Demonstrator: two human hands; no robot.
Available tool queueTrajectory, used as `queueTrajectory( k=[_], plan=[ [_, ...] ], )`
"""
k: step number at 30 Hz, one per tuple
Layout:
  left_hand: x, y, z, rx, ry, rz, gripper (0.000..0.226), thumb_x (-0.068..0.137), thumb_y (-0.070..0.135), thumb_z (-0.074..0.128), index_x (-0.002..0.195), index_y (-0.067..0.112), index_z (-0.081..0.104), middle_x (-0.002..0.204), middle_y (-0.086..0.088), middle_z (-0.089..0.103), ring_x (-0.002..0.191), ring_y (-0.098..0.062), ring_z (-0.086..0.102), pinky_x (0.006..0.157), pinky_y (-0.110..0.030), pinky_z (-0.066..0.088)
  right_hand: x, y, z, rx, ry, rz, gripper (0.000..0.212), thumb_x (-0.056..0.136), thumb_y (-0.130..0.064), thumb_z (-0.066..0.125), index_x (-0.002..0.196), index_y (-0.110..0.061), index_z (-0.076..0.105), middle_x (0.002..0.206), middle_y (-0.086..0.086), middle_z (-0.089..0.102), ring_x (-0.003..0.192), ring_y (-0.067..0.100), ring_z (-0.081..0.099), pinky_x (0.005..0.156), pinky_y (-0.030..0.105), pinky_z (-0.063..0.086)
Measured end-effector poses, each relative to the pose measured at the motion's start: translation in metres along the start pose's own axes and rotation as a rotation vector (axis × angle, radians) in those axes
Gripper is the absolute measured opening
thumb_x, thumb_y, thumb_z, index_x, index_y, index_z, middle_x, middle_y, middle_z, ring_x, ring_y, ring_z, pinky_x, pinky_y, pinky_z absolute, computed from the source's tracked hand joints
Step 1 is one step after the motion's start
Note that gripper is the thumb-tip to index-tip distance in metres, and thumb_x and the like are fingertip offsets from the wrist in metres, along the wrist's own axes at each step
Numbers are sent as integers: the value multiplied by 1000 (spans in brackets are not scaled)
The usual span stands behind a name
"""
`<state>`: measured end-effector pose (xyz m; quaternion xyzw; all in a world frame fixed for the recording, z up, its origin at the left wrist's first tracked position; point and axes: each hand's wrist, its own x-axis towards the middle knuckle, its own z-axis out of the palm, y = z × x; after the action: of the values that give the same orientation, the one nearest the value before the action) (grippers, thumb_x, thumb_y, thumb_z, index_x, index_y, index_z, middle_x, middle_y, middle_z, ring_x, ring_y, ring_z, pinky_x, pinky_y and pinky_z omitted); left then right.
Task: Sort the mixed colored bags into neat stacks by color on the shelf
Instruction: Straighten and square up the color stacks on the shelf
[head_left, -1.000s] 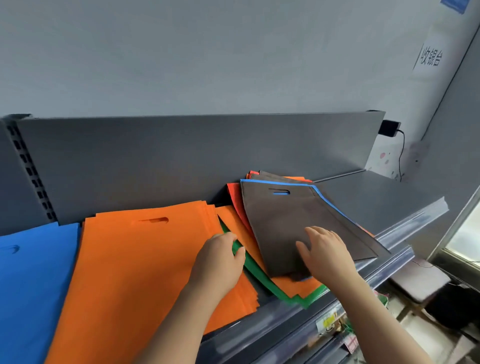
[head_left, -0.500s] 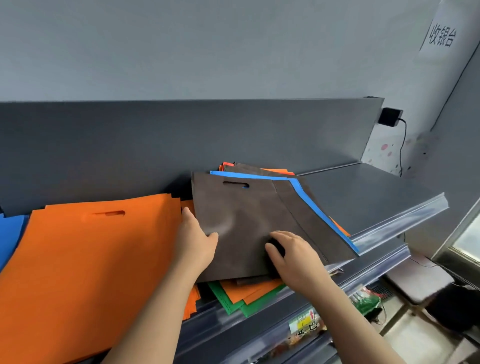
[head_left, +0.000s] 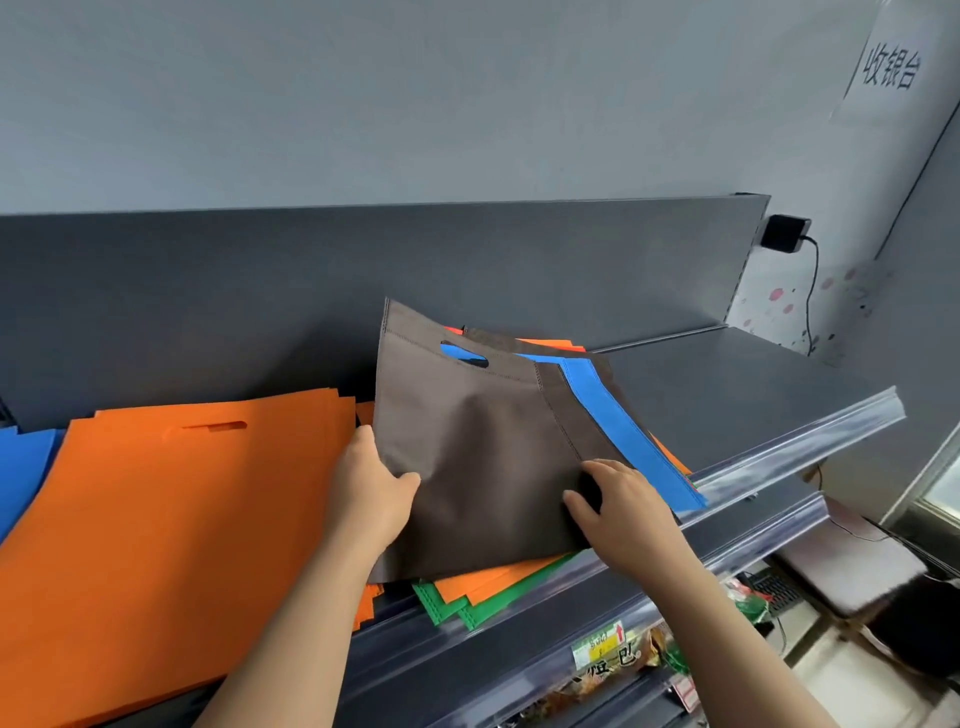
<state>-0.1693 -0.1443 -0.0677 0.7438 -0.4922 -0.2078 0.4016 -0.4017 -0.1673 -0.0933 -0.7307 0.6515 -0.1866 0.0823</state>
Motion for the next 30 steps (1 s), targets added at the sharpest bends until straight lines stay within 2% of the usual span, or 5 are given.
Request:
queueTrajectory(
  k=[5,13,19,24,30],
  plan=[
    [-1,-7,-1,-48,-55,-29,28,84,9,67,104,19,51,102,2,56,86,-16,52,54,-17,37,5,2,3,-144,-11,98,51,91,-54,40,128,-17,45,123,5,53,121,27,44,105,40,33],
    [-6,-11,-4,-108,-35,-65,26,80,11,72,101,17,57,98,-1,62,82,-18,57,56,-21,41,0,-8,4,-63,-49,-66,44,94,-42,44,129,-15,43,113,-2,63,113,19,55,115,39,22],
    [-10,-13,-5,-99,-88,-131,38,75,10,78,107,13,56,104,-2,62,90,-21,58,72,-29,45,-10,-11,1,27,-51,-95,50,95,-36,48,139,-15,38,126,0,58,118,22,50,107,36,34],
    [-18,-10,-17,-133,14,16,33,78,9,73,105,19,56,103,2,64,89,-19,60,72,-31,47,-6,-12,-2,111,-13,-8,34,93,-38,49,115,-11,53,108,4,62,100,23,55,85,35,46],
    [-30,-11,-56,-206,77,154,30,82,10,69,105,24,56,98,15,64,88,-3,60,71,-23,48,-2,-34,4,44,-30,40,35,92,-48,45,101,-14,47,102,6,60,101,30,54,91,41,40]
  ],
)
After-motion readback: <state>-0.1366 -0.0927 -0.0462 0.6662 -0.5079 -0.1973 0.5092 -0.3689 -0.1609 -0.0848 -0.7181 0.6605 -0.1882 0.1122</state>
